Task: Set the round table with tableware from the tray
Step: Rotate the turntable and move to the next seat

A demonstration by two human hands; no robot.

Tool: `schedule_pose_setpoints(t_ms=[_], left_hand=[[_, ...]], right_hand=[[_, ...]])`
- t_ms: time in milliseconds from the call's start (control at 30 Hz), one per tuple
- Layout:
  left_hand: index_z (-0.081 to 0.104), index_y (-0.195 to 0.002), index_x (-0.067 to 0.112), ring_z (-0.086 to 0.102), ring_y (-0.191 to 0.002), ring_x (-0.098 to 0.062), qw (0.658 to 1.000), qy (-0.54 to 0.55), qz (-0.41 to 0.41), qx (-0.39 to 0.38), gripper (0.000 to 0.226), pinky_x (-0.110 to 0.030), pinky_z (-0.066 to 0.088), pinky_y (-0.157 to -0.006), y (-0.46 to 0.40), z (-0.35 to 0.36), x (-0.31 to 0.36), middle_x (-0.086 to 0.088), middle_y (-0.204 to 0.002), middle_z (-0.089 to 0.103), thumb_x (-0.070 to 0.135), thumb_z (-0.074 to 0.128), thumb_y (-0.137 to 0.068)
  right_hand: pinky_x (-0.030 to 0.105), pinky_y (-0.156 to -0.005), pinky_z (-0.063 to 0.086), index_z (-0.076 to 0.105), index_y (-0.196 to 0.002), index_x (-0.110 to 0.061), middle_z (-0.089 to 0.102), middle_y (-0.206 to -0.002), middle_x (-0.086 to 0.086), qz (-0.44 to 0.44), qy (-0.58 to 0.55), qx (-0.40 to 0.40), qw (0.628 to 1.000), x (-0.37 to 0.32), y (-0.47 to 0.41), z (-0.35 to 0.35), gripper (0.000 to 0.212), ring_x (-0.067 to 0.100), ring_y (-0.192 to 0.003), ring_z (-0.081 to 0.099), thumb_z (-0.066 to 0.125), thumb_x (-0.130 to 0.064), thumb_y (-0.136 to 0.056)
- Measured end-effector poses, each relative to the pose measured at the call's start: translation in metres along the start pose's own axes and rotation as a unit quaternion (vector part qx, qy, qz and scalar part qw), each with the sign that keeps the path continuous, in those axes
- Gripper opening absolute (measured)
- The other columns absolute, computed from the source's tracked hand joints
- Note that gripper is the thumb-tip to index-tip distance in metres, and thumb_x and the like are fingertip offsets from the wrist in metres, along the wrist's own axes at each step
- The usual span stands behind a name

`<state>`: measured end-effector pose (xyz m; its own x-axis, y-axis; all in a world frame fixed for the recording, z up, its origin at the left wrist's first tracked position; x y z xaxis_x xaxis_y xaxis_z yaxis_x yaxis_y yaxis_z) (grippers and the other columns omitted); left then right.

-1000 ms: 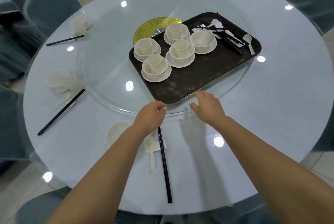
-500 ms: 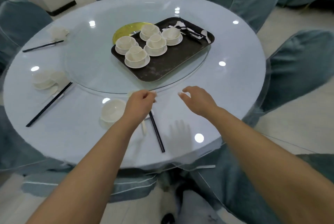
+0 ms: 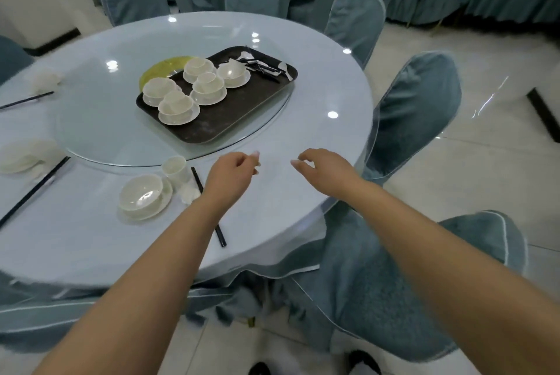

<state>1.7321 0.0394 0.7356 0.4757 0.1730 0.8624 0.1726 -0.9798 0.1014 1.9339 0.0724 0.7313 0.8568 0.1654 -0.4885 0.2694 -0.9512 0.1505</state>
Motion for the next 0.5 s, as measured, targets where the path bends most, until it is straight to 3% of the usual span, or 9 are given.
schedule_pose_setpoints(t_ms=[333, 433, 500], left_hand=[[0.071, -0.093, 0.018, 0.064, -0.087, -0.016, 0.996, -0.084, 0.020, -0.006, 0.042, -0.038, 0.053, -0.085, 0.025, 0.147, 0.086, 0.006, -0.090, 0.070, 0.051, 0.045, -0.096], [0.070, -0.093, 0.019, 0.063, -0.087, -0.013, 0.998, -0.063, 0.014, 0.008, 0.041, -0.036, 0.051, -0.084, 0.033, 0.190, 0.107, 0.008, -0.088, 0.069, 0.050, 0.044, -0.097], [0.071, -0.094, 0.019, 0.063, -0.087, -0.012, 0.999, -0.040, 0.006, 0.020, 0.040, -0.035, 0.050, -0.084, 0.037, 0.214, 0.120, 0.008, -0.088, 0.069, 0.049, 0.045, -0.097]], right_hand=[[0.036, -0.089, 0.048, 0.059, -0.125, -0.018, 0.063, -0.124, 0.000, -0.034, -0.022, 0.029, 0.999, 0.132, 0.045, -0.097, 0.048, 0.019, -0.109, 0.058, 0.037, -0.052, -0.100], [0.038, -0.081, 0.051, 0.062, -0.117, -0.018, 0.064, -0.109, -0.002, -0.052, -0.032, 0.026, 0.998, 0.166, 0.053, -0.119, 0.045, 0.019, -0.098, 0.060, 0.038, -0.052, -0.100], [0.035, -0.069, 0.049, 0.062, -0.099, -0.022, 0.059, -0.087, -0.008, -0.059, -0.029, 0.024, 0.998, 0.188, 0.057, -0.130, 0.038, 0.017, -0.084, 0.058, 0.039, -0.052, -0.100]])
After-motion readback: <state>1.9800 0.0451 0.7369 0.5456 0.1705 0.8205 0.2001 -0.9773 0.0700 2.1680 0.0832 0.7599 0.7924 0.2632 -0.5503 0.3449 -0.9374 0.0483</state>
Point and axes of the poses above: each hand's wrist, its own y-axis away from the middle knuckle, its own z-axis out of the palm, x = y × z, the point moved 3 cm from there along -y, towards the middle knuckle
